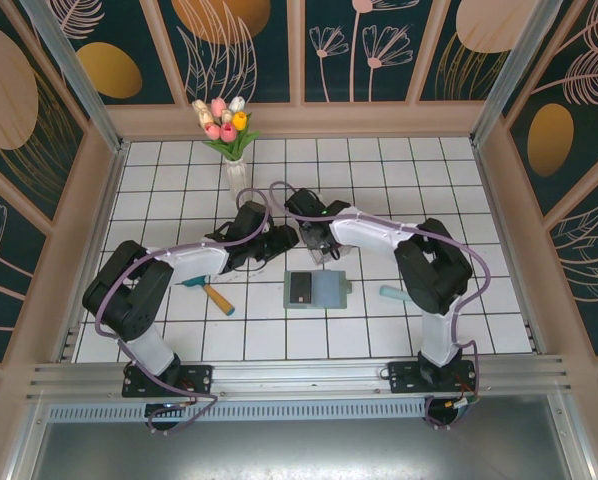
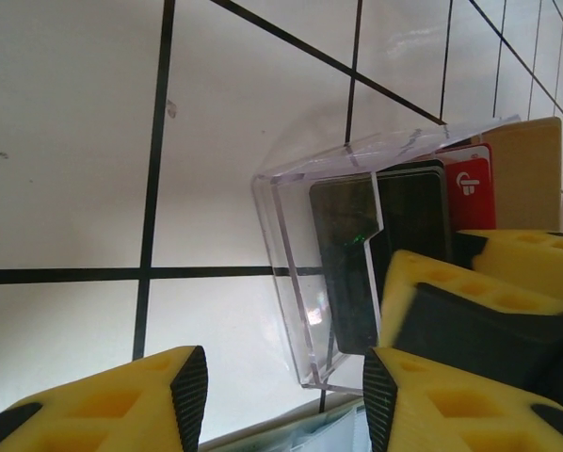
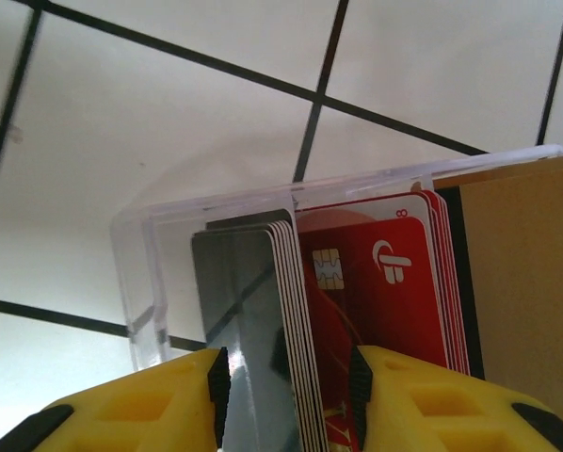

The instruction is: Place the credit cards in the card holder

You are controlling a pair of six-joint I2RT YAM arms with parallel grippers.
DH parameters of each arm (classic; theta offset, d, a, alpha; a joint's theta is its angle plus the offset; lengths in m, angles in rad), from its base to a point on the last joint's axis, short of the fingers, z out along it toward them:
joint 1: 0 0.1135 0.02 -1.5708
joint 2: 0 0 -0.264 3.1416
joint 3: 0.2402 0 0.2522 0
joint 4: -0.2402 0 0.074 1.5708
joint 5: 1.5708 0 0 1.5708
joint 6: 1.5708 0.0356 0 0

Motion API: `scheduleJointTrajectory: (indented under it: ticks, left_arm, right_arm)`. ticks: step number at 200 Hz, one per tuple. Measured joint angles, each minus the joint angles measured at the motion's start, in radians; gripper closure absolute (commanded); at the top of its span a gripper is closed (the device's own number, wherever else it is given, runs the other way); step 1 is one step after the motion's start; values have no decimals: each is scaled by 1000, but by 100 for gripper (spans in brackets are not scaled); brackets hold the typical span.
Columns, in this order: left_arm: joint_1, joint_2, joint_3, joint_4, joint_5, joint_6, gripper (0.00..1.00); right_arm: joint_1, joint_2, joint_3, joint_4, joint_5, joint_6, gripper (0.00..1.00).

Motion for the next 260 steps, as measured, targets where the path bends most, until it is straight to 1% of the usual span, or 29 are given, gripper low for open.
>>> scheduleJointTrajectory:
  ticks: [29, 85, 124, 135, 260]
  left_arm:
    - [0, 0, -6, 10, 2, 0, 50]
    - [1, 0, -29, 11, 2, -8, 50]
    - [1, 0, -29, 11, 2, -8, 50]
    - [1, 0, -29, 11, 2, -8, 50]
    - [1, 0, -32, 12, 25, -11, 50]
  right_arm:
    - [26, 11, 6, -12, 82, 0, 62]
    - [26, 13, 8, -31, 151, 0, 65]
    - [27, 13, 8, -32, 159, -3, 70]
    - [27, 13, 8, -32, 160, -3, 73]
    - [27, 8, 8, -35, 179, -3, 75]
